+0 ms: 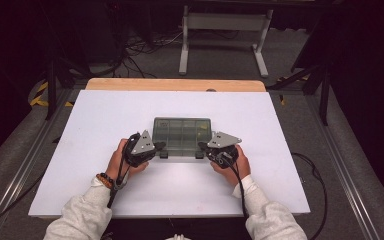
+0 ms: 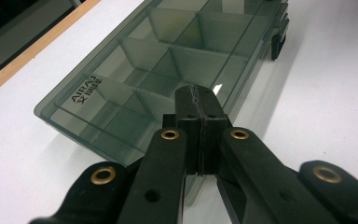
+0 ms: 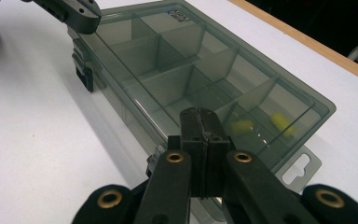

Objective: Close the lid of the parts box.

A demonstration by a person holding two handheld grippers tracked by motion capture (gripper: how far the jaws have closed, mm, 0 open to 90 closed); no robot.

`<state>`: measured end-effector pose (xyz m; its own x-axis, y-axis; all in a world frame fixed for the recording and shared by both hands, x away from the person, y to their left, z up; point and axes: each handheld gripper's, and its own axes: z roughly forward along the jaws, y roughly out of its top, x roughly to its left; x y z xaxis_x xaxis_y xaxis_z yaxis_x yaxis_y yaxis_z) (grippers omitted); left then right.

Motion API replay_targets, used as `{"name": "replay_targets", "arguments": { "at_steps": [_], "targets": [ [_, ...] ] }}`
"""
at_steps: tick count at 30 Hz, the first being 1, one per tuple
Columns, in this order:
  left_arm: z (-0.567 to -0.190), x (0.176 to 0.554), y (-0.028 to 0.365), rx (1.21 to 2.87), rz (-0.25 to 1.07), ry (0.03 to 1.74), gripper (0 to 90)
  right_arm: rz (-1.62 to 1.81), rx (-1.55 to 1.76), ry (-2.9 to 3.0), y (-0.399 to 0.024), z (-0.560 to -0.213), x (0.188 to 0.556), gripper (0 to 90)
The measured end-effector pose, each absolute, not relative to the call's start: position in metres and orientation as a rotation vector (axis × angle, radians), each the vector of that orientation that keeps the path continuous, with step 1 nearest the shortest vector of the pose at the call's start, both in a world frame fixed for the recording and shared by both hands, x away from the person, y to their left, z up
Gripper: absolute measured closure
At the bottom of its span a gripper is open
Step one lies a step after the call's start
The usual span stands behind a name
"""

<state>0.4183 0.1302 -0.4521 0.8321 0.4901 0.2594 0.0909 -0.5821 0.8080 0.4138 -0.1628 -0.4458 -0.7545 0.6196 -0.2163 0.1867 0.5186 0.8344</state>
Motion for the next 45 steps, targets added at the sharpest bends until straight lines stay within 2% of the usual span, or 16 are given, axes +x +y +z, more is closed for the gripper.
{"name": "replay_targets", "arguments": {
  "at_steps": [25,45],
  "targets": [
    [-0.451,0.412,0.126,2.148,0.628,0.398,89.9,1.156,0.65,2.245,-0.166,-0.446,0.406,89.6],
    [-0.437,0.406,0.131,2.068,0.645,0.36,89.8,1.264,0.612,2.198,-0.17,-0.434,0.392,88.1]
  ]
}}
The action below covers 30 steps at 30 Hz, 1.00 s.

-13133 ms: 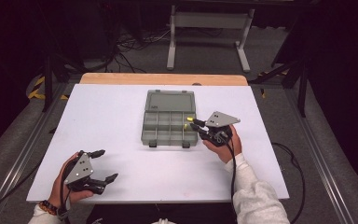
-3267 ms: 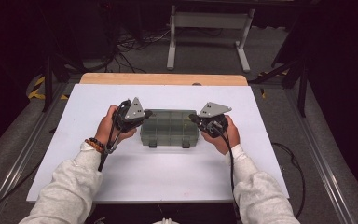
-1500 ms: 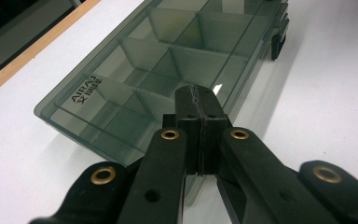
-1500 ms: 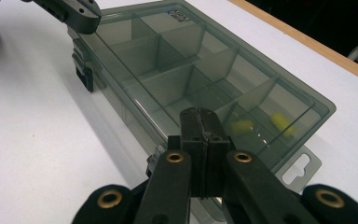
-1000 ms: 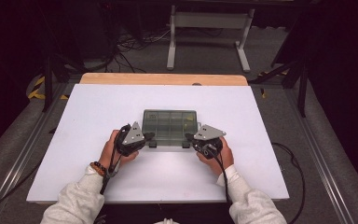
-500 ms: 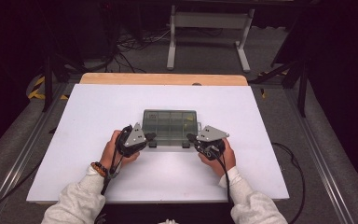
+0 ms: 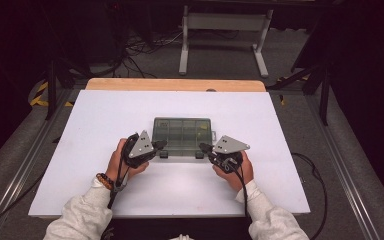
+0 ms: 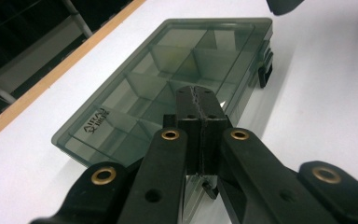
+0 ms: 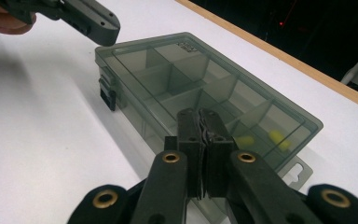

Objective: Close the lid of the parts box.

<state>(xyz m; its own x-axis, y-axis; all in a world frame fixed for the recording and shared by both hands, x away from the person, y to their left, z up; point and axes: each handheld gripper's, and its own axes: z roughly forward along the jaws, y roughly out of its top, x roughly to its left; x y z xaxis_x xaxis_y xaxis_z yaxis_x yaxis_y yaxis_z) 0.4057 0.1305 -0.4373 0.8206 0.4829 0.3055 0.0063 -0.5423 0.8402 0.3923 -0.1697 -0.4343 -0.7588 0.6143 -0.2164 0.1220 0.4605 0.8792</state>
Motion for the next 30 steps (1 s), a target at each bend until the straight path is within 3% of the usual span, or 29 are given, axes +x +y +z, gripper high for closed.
{"name": "replay_targets", "arguments": {
  "at_steps": [14,30],
  "targets": [
    [-0.431,0.405,0.142,2.041,0.636,0.33,86.9,1.327,0.566,2.182,-0.162,-0.431,0.39,82.5],
    [-0.434,0.403,0.14,2.013,0.636,0.338,64.4,1.312,0.583,2.163,-0.159,-0.431,0.39,61.9]
  ]
}}
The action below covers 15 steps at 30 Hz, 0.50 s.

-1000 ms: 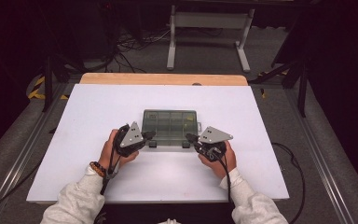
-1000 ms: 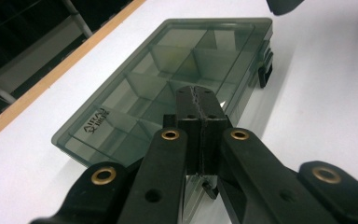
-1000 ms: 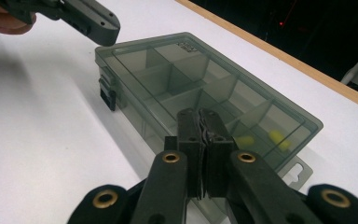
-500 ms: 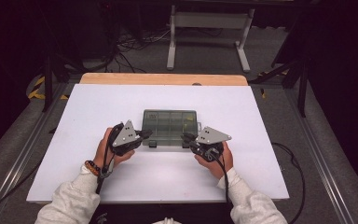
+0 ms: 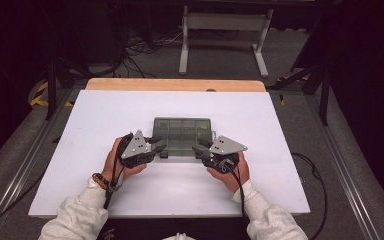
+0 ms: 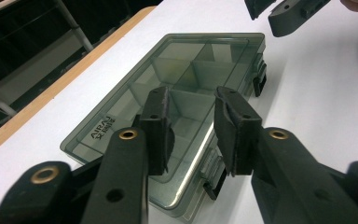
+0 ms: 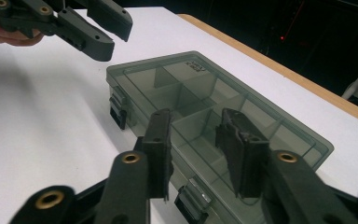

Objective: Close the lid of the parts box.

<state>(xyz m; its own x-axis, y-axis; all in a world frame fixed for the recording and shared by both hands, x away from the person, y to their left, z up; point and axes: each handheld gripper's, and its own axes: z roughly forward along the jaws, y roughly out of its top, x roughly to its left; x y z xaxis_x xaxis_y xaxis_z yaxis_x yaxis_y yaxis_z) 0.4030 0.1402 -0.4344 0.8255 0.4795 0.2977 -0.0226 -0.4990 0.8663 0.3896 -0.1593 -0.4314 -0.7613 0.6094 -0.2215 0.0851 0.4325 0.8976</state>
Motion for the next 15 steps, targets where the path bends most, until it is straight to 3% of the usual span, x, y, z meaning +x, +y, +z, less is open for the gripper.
{"name": "replay_targets", "arguments": {
  "at_steps": [15],
  "targets": [
    [-0.4379,0.4026,0.1384,1.989,0.636,0.375,30.2,1.287,0.614,2.138,-0.1584,-0.4323,0.3916,34.1]
  ]
}}
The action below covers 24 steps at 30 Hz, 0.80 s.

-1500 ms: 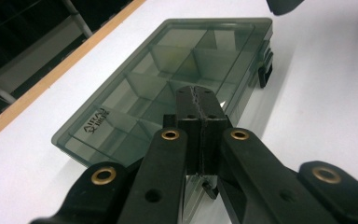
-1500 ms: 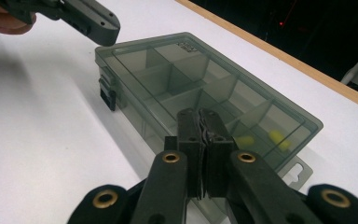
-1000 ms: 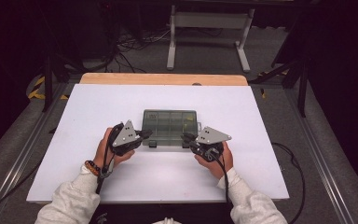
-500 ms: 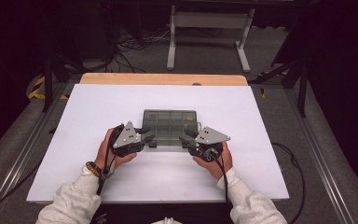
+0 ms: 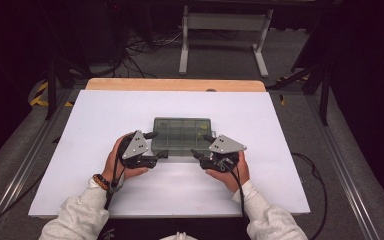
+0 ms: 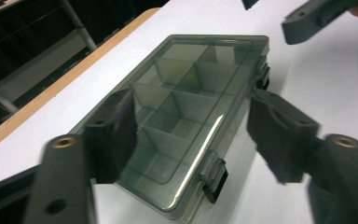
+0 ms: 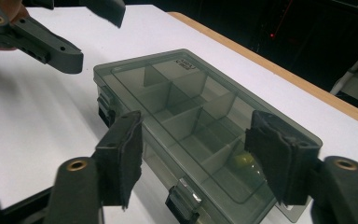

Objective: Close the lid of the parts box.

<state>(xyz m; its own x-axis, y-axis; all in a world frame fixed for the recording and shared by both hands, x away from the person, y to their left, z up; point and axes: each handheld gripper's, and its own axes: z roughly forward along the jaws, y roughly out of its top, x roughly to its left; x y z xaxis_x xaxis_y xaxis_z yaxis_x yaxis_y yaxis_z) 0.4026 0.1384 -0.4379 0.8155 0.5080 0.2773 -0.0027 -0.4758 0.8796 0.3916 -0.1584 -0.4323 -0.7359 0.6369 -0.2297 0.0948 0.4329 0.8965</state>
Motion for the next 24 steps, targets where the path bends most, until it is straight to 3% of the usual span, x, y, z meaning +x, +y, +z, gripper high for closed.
{"name": "replay_targets", "arguments": {
  "at_steps": [5,11,24],
  "targets": [
    [-0.4378,0.4031,0.1402,1.962,0.63,0.403,17.4,1.265,0.621,2.127,-0.1559,-0.4329,0.3907,23.1],
    [-0.4383,0.4029,0.1406,1.96,0.621,0.409,6.3,1.259,0.639,2.111,-0.1565,-0.431,0.3903,17.0],
    [-0.4355,0.3939,0.1473,1.972,0.635,0.38,5.1,1.239,0.625,2.109,-0.161,-0.4264,0.3818,16.2]
  ]
}}
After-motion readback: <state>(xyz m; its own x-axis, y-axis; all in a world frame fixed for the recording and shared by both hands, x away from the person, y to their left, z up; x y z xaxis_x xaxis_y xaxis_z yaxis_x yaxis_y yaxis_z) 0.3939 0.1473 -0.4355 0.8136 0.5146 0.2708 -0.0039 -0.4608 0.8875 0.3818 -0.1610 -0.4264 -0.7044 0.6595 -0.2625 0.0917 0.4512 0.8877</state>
